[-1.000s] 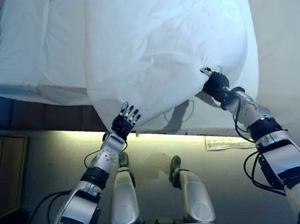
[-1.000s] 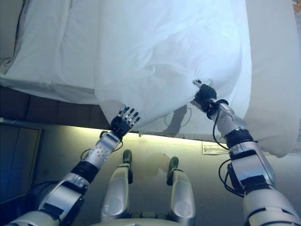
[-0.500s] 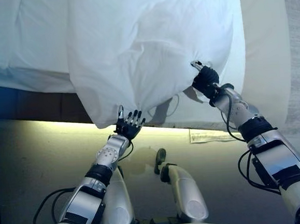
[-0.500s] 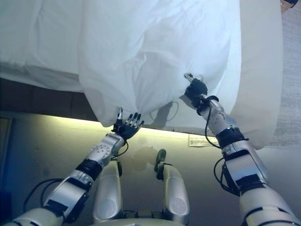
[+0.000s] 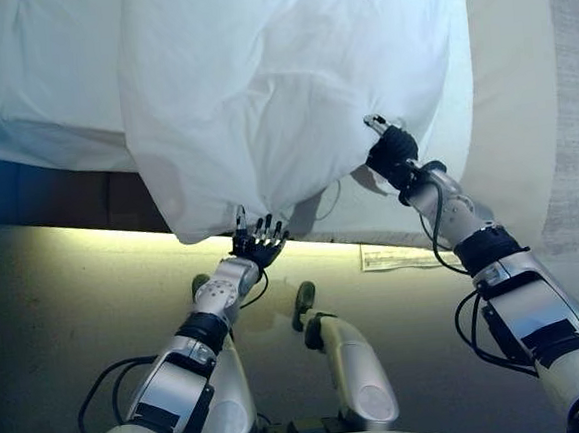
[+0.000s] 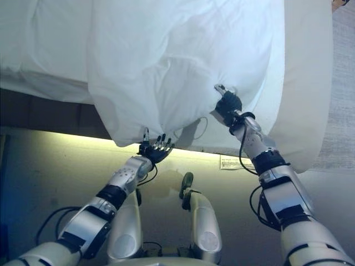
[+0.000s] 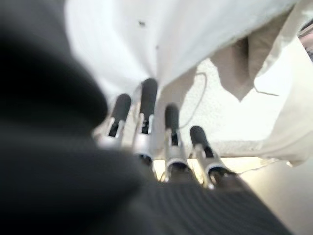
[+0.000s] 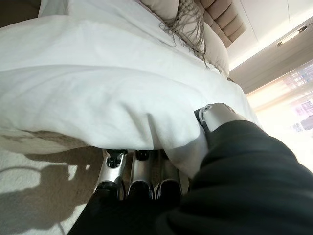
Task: Make the bed neatly
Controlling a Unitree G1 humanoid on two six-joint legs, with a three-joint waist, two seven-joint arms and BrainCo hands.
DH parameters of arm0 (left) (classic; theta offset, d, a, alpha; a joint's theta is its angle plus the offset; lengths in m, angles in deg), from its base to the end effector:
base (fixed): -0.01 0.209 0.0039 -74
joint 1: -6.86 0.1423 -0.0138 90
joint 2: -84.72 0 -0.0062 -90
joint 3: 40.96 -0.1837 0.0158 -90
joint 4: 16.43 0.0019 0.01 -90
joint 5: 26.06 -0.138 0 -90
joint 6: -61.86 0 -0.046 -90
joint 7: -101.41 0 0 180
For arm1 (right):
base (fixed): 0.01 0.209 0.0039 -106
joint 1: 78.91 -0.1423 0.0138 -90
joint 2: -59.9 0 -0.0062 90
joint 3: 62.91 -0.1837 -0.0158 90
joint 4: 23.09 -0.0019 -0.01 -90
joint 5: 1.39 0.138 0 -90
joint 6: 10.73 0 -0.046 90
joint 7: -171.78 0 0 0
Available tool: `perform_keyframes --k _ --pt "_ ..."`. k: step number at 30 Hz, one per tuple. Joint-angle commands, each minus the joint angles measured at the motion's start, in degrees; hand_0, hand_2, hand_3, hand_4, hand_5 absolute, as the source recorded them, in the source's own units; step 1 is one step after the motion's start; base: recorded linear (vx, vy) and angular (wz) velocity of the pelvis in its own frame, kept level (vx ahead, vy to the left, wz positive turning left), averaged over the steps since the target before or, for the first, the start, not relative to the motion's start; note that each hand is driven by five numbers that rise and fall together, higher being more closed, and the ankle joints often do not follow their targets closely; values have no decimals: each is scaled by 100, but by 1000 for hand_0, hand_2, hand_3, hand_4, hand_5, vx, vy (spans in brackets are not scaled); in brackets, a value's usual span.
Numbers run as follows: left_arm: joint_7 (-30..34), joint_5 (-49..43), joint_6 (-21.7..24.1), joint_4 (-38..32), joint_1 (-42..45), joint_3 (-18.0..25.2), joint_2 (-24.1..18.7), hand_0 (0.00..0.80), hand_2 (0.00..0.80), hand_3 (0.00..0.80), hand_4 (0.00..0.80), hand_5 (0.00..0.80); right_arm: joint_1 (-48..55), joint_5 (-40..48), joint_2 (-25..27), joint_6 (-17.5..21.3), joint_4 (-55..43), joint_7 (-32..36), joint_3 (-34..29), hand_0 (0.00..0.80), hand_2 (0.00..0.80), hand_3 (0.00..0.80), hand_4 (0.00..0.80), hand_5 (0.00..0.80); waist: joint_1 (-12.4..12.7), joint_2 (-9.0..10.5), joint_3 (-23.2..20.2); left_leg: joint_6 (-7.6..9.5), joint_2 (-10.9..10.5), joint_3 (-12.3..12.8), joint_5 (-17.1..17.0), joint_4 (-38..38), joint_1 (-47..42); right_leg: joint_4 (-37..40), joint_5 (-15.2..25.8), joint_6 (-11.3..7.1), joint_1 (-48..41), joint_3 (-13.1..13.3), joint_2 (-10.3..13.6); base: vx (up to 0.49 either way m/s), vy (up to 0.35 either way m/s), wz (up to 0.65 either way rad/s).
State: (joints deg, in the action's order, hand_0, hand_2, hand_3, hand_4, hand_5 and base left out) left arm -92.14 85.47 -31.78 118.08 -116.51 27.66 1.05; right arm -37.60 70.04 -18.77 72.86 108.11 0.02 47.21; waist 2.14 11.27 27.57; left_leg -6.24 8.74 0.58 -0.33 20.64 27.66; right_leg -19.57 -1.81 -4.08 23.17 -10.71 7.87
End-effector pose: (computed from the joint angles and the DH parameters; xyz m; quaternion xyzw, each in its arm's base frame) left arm 0.2923 0.1143 0.0335 -0.6428 0.2979 0.0594 0.7033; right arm 0.3421 -0.1836 0.1414 0.2846 0.0369 0.1559 0.9452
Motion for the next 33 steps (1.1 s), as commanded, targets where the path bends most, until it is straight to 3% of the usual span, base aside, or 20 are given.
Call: perform_keyframes --k 1,5,15,23,33 --pt "-235 108 -364 5 -13 -298 541 0 0 0 0 0 -390 181 29 318 -835 284 -100 800 800 800 800 800 -86 -25 -7 178 -40 223 250 18 -189 380 408 -221 -128 30 77 0 0 0" --pt "-467 144 -439 107 87 -350 607 0 0 0 0 0 -387 193 49 300 -820 308 -162 800 800 800 800 800 -71 -38 13 161 -43 225 226 -36 -196 411 409 -228 -138 6 91 0 0 0" --pt "-112 133 -523 139 173 -428 607 0 0 0 0 0 -396 169 77 297 -904 271 -180 800 800 800 800 800 -65 -10 60 148 -4 238 227 -44 -199 411 393 -213 -142 1 67 0 0 0" --pt "787 146 178 -116 45 -374 544 0 0 0 0 0 -332 117 70 189 -825 400 -237 800 800 800 800 800 -86 -33 53 130 -1 234 220 -37 -215 398 374 -194 -166 -5 57 0 0 0" --pt "1493 146 455 -418 -404 20 343 0 0 0 0 0 -188 37 -5 125 -827 373 -186 800 800 800 800 800 -148 -59 30 109 9 254 235 65 -187 262 304 -158 -118 -6 55 4 3 1"
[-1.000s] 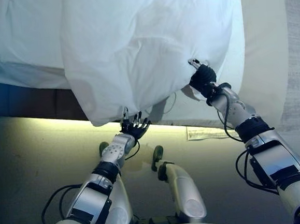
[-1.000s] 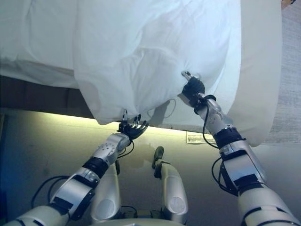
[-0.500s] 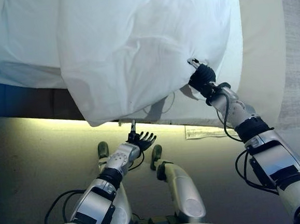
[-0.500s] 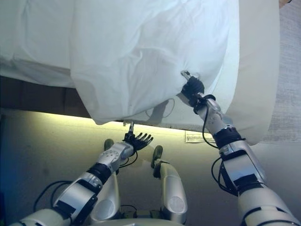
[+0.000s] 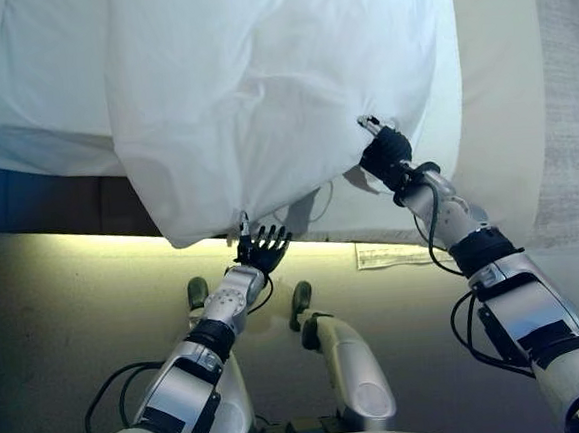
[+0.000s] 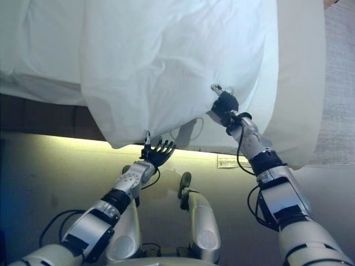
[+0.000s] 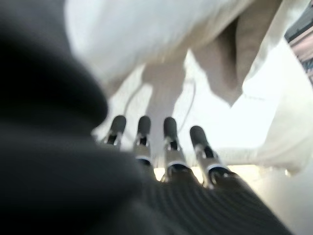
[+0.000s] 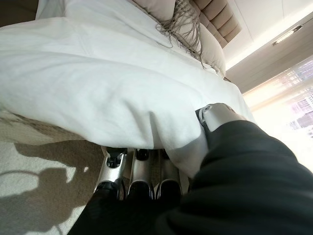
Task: Make the bed neatly
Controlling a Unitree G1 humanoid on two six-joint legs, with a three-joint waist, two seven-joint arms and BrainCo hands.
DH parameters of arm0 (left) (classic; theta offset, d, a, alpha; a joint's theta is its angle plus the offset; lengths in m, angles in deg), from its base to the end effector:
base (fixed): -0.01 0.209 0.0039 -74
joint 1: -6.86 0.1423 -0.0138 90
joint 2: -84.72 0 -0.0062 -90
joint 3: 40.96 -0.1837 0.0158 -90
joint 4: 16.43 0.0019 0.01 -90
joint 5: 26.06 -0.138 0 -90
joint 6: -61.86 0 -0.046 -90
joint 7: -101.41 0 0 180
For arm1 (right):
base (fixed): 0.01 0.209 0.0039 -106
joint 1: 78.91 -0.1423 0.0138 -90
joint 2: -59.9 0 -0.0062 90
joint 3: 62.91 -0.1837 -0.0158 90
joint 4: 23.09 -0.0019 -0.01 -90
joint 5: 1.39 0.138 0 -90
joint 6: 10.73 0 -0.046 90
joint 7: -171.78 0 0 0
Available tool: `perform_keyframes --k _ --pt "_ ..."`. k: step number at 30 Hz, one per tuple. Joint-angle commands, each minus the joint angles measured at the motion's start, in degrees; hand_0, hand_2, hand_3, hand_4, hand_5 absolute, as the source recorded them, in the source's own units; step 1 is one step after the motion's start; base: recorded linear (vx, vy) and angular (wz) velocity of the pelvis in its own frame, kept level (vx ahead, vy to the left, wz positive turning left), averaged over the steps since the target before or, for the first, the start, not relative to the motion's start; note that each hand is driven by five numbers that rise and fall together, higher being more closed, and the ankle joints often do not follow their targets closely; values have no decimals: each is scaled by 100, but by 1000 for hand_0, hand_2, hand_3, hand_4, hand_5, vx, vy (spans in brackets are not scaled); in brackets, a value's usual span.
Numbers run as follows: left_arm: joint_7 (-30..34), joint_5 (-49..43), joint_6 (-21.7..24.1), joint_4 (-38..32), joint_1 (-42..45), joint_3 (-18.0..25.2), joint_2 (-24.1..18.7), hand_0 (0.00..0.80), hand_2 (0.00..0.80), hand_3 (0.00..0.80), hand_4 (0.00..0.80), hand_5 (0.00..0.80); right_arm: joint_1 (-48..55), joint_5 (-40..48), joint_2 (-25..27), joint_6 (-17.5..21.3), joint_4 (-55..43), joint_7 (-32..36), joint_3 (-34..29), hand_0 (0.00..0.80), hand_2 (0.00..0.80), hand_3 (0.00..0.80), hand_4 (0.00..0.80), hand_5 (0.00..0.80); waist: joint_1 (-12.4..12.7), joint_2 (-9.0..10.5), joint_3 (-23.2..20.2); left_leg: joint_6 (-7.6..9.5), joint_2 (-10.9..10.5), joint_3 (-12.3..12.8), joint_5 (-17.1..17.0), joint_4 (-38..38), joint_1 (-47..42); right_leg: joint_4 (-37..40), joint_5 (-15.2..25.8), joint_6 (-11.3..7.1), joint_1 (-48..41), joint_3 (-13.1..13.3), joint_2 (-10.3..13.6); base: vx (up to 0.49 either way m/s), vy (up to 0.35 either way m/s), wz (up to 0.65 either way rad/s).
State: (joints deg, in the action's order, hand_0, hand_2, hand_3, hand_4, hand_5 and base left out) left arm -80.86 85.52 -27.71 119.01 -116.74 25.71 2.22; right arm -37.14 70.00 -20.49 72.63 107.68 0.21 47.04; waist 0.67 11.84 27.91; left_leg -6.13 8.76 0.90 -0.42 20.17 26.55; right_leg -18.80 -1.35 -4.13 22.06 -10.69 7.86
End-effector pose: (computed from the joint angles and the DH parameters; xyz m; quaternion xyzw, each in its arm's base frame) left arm 0.2909 0.1079 0.0300 -0.6636 0.2255 0.0085 0.7133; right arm 0.3414 -0.1746 0.1371 0.2951 0.0430 0.1679 0.9396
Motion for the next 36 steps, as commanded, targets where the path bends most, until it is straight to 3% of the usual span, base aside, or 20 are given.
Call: perform_keyframes --k 1,7,36 --pt "448 142 74 -538 -422 251 222 0 0 0 0 0 -219 37 159 153 -775 353 -154 800 800 800 800 800 -5 -115 -9 96 9 223 247 110 -84 186 255 -152 -12 -8 57 0 0 0" --pt "785 142 45 -609 -681 379 174 0 0 0 0 0 -202 31 109 166 -707 431 -150 800 800 800 800 800 -24 -80 -14 90 9 229 276 149 -81 132 240 -159 3 -8 58 0 0 0" --pt "562 -277 -216 -301 -1557 452 -136 0 0 0 0 0 -209 -45 -165 39 -644 523 54 800 800 800 800 800 -189 -6 -96 79 81 342 378 248 -152 93 219 -188 -14 115 29 1 1 -1"
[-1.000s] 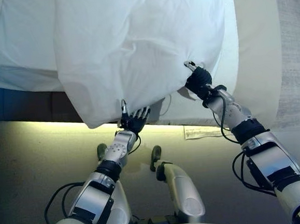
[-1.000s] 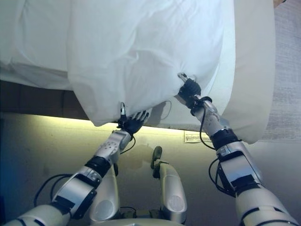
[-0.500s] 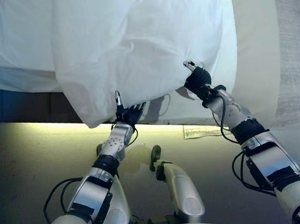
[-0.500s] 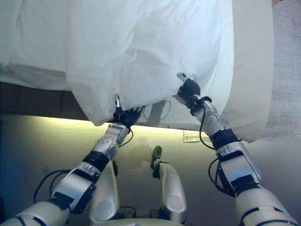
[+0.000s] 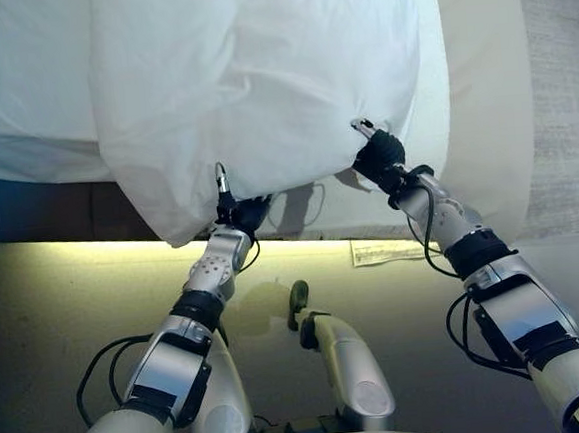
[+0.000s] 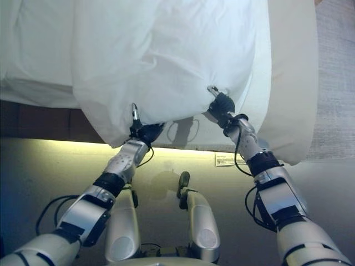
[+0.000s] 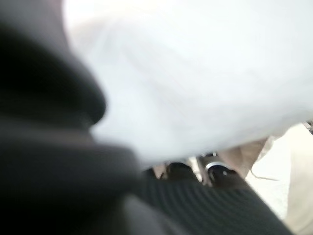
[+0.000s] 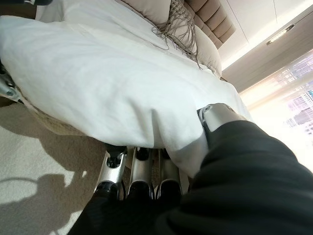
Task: Make the bed neatly
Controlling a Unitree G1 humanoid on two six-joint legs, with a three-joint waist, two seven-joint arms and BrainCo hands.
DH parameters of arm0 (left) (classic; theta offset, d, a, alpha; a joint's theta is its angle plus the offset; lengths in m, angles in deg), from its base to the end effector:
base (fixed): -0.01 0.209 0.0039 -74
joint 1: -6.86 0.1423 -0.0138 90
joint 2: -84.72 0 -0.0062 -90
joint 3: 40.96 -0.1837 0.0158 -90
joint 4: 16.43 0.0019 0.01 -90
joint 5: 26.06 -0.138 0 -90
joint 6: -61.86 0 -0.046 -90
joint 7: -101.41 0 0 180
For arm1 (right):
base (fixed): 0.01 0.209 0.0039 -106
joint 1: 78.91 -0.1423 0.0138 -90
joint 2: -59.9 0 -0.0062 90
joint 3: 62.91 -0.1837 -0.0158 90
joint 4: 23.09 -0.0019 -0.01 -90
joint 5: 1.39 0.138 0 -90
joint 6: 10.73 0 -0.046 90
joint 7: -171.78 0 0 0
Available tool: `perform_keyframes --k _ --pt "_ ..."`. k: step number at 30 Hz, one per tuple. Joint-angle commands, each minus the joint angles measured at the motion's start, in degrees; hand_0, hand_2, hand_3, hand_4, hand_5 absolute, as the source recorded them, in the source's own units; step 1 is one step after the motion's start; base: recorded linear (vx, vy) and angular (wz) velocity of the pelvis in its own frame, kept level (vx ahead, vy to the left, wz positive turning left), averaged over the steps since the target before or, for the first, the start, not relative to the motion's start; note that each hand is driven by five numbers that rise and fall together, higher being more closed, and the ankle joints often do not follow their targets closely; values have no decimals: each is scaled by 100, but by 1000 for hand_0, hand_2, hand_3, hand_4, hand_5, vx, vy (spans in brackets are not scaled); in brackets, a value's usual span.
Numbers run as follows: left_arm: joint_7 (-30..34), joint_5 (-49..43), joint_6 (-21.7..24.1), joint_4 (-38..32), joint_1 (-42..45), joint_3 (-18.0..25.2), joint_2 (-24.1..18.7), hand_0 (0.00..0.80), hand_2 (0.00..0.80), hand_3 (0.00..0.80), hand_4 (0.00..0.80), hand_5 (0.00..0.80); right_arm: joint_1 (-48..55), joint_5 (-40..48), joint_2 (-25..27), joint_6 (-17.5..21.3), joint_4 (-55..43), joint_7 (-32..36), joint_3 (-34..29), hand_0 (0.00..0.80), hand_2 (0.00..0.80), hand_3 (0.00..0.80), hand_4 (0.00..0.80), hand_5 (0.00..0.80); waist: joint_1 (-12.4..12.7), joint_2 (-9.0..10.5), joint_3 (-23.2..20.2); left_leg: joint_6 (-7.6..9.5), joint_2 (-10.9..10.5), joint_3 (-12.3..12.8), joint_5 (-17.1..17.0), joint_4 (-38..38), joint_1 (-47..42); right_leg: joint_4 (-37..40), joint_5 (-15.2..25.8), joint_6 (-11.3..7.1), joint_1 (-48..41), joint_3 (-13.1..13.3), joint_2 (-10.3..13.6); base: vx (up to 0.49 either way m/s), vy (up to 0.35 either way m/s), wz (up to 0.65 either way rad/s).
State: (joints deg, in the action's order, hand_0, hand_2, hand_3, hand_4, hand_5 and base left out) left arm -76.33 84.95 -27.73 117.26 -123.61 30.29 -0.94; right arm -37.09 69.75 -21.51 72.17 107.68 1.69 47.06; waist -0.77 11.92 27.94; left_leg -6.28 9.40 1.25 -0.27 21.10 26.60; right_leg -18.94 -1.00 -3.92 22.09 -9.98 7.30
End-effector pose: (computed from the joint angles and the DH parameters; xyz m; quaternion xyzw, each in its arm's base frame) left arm 0.3197 0.1225 0.0756 -0.6746 0.1243 -0.0578 0.7254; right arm 0.3413 -0.1691 0.1349 0.2991 0.0460 0.1867 0.9347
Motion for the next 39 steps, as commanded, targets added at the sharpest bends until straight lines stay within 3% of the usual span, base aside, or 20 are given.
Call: perform_keyframes --k 1,7,8,9,10,11,18,31,39 --pt "96 -255 -223 -118 -884 -14 183 0 0 0 0 0 -218 -32 -81 88 -631 368 59 800 800 800 800 800 -48 -20 -101 94 13 310 365 152 -168 99 182 -211 -17 48 84 0 0 0" --pt "-23 -183 -211 -9 -949 -79 240 0 0 0 0 0 -286 -103 -109 18 -541 357 101 800 800 800 800 800 -71 -81 -134 78 -5 318 365 170 -182 65 164 -215 -12 64 129 -6 33 -1" --pt "-55 -184 -173 3 -937 -90 273 430 430 430 430 430 -280 -168 -121 -4 -532 271 118 800 800 800 800 800 -75 -97 -147 77 -15 322 363 156 -198 76 159 -217 -25 71 142 -4 61 -4" --pt "-52 -198 -108 29 -918 -94 300 800 800 800 800 800 -281 -229 -125 -47 -511 219 116 800 800 800 800 800 -79 -104 -155 76 -17 324 361 143 -224 79 158 -221 -41 74 150 -1 57 -3" --pt "-46 -202 -66 40 -914 -98 311 800 800 800 800 800 -284 -267 -125 -82 -492 202 118 800 800 800 800 800 -78 -107 -155 77 -19 326 359 135 -239 78 158 -224 -48 76 154 -5 50 -1" --pt "-54 -176 34 36 -899 -104 325 800 800 800 800 800 -278 -364 -132 -155 -444 99 143 0 0 0 0 0 -73 -113 -168 78 -22 329 357 117 -255 81 153 -226 -55 77 161 -7 43 0" --pt "-344 -257 581 128 -824 50 260 800 800 800 800 800 -189 -532 -104 -548 -158 -19 137 0 0 0 0 0 -25 -132 -249 52 -35 293 354 83 -379 91 105 -244 -197 43 220 -2 33 0" --pt "-465 -580 730 212 -248 461 -128 800 800 800 800 800 767 -1551 -74 -1241 182 529 309 0 0 0 0 0 94 -432 -528 4 -173 216 297 -142 -808 140 -20 -287 -628 -165 522 11 91 4" --pt "-309 -1047 624 143 416 812 -452 800 800 800 800 800 1488 -1714 -41 -1400 94 607 282 0 0 0 0 0 215 -659 -720 -22 -296 122 237 -437 -1135 252 -104 -323 -964 -296 649 -17 87 11"
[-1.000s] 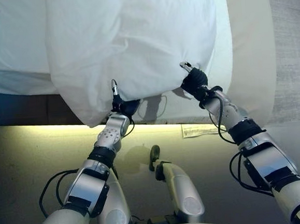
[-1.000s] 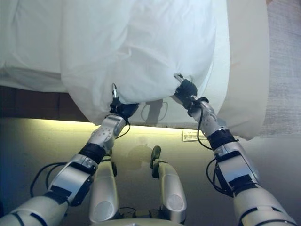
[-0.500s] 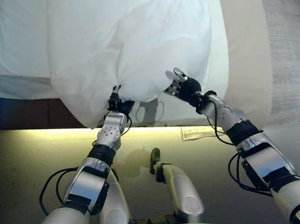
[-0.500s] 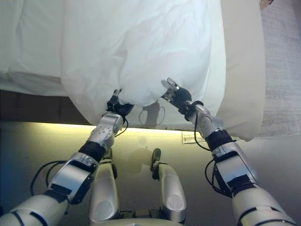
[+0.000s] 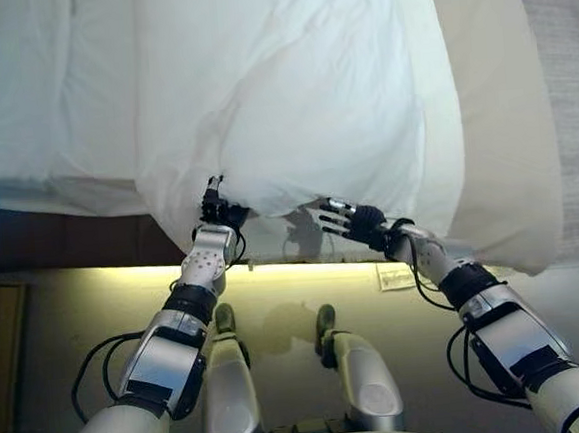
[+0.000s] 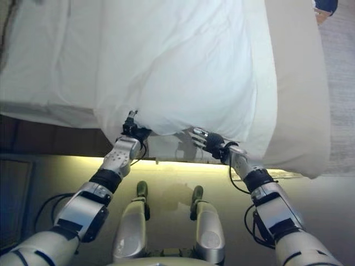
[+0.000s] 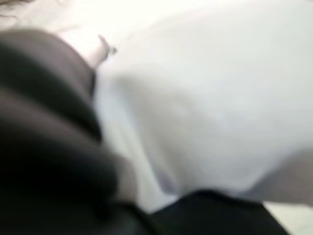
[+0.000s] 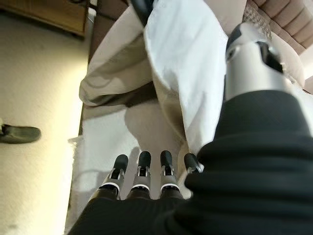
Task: Make the bed neatly
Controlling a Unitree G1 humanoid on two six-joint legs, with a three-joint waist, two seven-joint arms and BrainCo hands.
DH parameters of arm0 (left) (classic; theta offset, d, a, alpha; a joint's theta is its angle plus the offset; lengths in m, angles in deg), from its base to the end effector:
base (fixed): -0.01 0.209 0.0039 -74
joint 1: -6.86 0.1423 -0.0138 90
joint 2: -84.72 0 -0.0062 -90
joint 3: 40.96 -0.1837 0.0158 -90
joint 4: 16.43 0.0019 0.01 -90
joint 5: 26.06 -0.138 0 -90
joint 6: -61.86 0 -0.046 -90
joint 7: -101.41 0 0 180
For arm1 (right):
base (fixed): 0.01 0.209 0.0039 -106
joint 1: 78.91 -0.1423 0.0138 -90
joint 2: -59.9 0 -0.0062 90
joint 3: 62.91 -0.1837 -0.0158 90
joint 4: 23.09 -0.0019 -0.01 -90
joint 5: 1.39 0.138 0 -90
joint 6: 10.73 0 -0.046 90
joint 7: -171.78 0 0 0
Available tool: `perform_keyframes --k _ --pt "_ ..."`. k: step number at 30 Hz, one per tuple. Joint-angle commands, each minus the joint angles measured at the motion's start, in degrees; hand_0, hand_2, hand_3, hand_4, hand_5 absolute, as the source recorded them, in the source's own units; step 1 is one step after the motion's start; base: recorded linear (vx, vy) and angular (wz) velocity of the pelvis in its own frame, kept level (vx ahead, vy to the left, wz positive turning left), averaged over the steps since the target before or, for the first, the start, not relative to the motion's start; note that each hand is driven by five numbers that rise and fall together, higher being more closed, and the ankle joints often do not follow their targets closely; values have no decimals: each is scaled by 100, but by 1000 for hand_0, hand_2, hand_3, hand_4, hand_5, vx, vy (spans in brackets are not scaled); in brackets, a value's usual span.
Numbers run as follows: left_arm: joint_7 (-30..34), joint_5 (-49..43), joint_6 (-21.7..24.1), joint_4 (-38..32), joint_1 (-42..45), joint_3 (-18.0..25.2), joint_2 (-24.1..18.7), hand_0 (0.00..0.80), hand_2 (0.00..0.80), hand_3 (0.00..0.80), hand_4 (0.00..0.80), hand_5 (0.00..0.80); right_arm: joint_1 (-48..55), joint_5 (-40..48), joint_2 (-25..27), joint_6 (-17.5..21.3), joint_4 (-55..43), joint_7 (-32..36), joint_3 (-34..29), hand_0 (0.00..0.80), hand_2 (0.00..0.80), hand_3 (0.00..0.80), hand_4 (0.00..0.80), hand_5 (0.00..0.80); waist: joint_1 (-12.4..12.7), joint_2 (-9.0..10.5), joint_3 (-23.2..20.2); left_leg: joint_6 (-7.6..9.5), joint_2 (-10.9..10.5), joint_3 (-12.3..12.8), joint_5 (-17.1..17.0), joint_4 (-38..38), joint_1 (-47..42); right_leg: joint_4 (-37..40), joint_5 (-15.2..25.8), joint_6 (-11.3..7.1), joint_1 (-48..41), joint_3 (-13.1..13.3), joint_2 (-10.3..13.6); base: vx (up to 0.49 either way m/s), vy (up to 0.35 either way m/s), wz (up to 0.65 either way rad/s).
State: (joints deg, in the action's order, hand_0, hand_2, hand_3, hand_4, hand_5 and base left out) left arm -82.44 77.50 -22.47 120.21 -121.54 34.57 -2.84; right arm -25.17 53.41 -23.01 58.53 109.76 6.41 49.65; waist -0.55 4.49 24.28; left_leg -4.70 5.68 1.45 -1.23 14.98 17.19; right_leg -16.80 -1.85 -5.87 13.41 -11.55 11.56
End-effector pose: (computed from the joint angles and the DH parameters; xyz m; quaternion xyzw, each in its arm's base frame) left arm 0.3164 0.1536 0.0627 -0.6300 0.1105 0.0624 0.7662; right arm 0.3019 -0.1769 0.0493 0.1873 0.2730 0.1993 0.9223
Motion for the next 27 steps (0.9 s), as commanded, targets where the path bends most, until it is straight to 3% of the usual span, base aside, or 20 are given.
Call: perform_keyframes --k 1,7,14,27 --pt "328 -327 78 -158 317 436 -290 800 800 800 800 800 376 -119 111 -113 -102 164 7 0 0 0 0 0 212 55 -379 -182 59 87 315 110 -256 89 -16 -134 -164 -153 232 -25 98 10" --pt "632 -624 -91 -140 967 816 -395 800 800 800 800 800 973 -403 79 -247 244 399 -192 0 0 0 0 0 330 -118 -723 -154 -39 30 232 -377 -784 483 14 -171 -717 -302 234 37 95 8" --pt "802 -1263 -146 -463 1799 1188 -417 800 800 800 800 800 1605 -869 75 -295 598 712 -553 0 0 0 0 0 547 -315 -1110 -75 -224 -125 233 -645 -1254 674 -55 -90 -1265 -529 145 126 102 16" --pt "785 -1179 -85 -373 2540 2164 -696 800 800 800 800 800 1890 -1214 364 -475 755 827 -809 0 0 0 0 0 755 -620 -714 -89 -238 -280 331 -9 -1043 -238 -468 30 -1120 -664 421 19 138 11"
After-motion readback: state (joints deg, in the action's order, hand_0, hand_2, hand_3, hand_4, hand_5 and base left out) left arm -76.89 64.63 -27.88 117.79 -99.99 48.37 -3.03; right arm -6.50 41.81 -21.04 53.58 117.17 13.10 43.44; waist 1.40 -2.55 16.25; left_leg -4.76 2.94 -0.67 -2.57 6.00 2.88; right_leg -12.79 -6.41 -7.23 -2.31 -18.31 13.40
